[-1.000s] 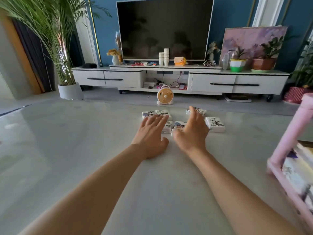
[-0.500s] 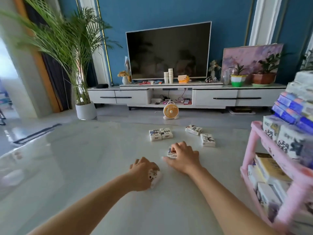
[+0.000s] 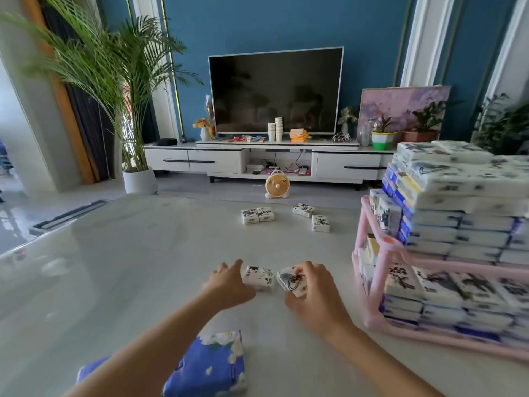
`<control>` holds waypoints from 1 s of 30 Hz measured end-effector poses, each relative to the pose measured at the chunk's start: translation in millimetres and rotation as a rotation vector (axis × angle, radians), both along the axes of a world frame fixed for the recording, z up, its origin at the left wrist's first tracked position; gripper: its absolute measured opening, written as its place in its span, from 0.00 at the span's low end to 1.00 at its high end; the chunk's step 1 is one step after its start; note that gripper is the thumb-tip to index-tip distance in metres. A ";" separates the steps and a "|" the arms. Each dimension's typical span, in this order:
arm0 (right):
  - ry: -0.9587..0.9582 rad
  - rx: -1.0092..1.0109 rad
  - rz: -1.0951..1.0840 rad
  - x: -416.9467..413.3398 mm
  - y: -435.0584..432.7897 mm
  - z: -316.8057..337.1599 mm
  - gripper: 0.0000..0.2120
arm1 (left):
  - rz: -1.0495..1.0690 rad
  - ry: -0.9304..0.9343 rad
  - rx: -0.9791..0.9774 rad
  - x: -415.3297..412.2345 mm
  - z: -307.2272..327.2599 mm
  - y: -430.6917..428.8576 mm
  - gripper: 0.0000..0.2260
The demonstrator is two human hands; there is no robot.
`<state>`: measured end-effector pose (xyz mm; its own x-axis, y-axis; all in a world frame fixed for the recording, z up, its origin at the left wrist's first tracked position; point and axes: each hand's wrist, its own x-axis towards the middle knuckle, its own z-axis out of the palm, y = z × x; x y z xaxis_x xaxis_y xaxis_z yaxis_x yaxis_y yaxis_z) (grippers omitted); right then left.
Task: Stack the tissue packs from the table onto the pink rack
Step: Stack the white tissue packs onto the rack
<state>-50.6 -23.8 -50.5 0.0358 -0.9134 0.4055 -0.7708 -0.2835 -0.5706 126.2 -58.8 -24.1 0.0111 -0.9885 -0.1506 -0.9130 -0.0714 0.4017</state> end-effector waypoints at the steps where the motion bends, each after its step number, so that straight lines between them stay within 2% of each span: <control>1: -0.016 -0.030 0.003 -3.1 9.3 9.8 0.15 | 0.005 -0.029 0.014 -8.2 2.1 4.5 0.32; 7: 0.047 -0.238 0.121 -29.5 71.1 49.4 0.15 | 0.114 -0.148 -0.075 -56.2 12.4 9.2 0.25; 11: -0.005 -0.434 0.114 -56.7 108.0 74.2 0.17 | 0.128 -0.276 -0.124 -71.7 1.8 9.4 0.23; 13: -0.013 -0.490 0.113 -72.4 127.1 90.8 0.17 | 0.141 -0.258 -0.088 -71.4 1.7 14.3 0.25; 18: 0.057 -0.583 0.087 -112.8 164.4 127.7 0.17 | 0.196 -0.023 0.046 -57.5 14.0 27.0 0.35; 21: 0.199 -0.643 -0.009 -146.9 181.2 158.3 0.17 | 0.169 0.290 -0.171 -73.7 47.5 42.9 0.34; 23: 0.166 -0.594 -0.036 -175.2 186.2 184.3 0.17 | 0.097 0.477 -0.421 -91.8 88.4 58.0 0.33; 25: 0.083 -0.584 -0.098 -206.7 179.3 209.9 0.16 | -0.071 0.624 -0.622 -115.1 138.0 73.5 0.29; 27: -0.030 -0.555 -0.234 -235.0 159.5 231.9 0.14 | -0.273 0.714 -0.734 -146.1 183.0 81.6 0.23; 30: -0.068 -0.394 -0.404 -263.8 116.8 252.3 0.13 | -0.511 0.683 -0.737 -206.8 233.7 79.2 0.20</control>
<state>-314.4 93.0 201.7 -0.3234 -0.6284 0.7075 -0.8273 -0.1751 -0.5337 -80.6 20.4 209.6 -0.2813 -0.7039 0.6522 -0.3396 0.7087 0.6184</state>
